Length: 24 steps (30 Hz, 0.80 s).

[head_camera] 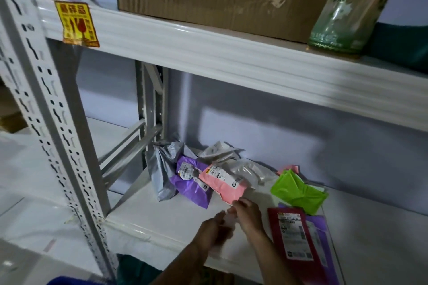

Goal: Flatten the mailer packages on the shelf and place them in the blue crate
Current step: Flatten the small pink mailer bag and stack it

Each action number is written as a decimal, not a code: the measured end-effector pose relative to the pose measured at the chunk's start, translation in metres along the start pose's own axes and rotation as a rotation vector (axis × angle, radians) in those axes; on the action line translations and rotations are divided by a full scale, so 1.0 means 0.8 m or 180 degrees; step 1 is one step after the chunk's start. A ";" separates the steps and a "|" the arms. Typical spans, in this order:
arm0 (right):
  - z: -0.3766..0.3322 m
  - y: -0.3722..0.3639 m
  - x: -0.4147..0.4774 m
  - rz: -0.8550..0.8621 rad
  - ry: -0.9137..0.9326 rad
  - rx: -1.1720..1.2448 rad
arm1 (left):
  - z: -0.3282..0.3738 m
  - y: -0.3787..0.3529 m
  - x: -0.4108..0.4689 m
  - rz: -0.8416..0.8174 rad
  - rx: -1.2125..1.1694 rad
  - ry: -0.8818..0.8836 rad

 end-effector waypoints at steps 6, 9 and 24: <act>0.064 -0.019 -0.075 -0.0536 -0.0292 -0.0033 | -0.002 0.008 -0.003 -0.0123 -0.0220 -0.0245; 0.111 -0.031 -0.098 -0.0888 -0.0413 -0.0337 | -0.009 0.018 0.002 0.0089 -0.0336 -0.0341; 0.108 0.038 -0.137 -0.0101 -0.0498 0.1532 | 0.013 -0.017 -0.023 -0.0364 0.0226 -0.0349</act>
Point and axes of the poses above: each hand's wrist, its own x-axis towards the middle knuckle, its own y-axis out of the back of the hand, z = x × y, the point moved 10 cm from there along x, towards the middle knuckle
